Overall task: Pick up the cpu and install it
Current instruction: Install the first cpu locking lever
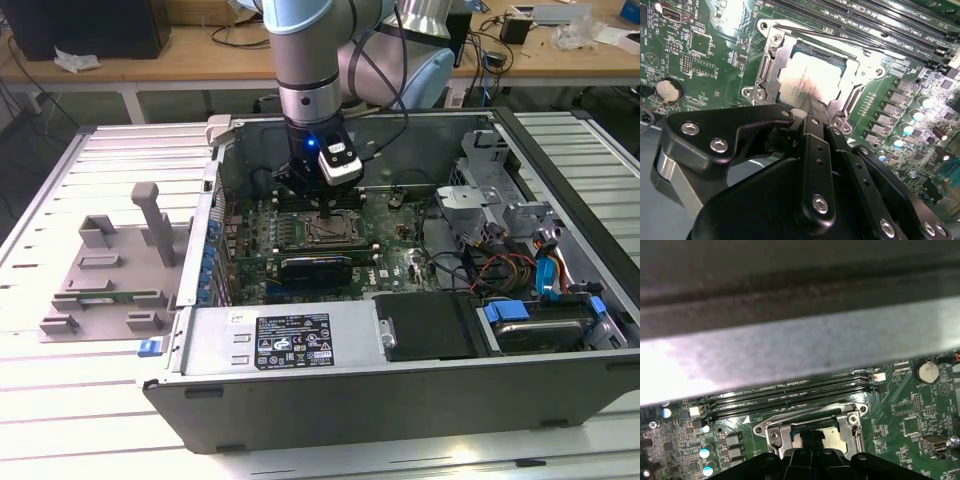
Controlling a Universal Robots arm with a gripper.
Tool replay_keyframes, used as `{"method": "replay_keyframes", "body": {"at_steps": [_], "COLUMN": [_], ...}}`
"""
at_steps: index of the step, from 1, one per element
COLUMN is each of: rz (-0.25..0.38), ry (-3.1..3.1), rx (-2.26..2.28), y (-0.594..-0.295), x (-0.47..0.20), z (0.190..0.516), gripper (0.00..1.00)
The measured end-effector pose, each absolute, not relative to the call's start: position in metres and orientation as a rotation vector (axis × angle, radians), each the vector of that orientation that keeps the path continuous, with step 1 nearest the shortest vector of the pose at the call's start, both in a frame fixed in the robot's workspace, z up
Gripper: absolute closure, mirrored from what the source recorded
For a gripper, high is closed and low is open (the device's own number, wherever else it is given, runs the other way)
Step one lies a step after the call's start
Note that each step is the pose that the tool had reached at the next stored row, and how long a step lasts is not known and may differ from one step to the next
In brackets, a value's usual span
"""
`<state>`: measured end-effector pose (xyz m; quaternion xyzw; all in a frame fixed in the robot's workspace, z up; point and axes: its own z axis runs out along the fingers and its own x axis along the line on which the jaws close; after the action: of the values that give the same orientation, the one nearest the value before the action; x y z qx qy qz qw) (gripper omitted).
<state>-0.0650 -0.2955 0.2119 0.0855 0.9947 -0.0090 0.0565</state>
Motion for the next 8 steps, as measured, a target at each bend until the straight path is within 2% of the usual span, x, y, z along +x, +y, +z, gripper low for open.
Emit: {"method": "replay_keyframes", "body": {"at_steps": [8], "rz": [-0.027], "ry": [3.018], "rx": [0.259], "y": [-0.295], "x": [-0.065], "z": [0.226], "gripper": [0.89]}}
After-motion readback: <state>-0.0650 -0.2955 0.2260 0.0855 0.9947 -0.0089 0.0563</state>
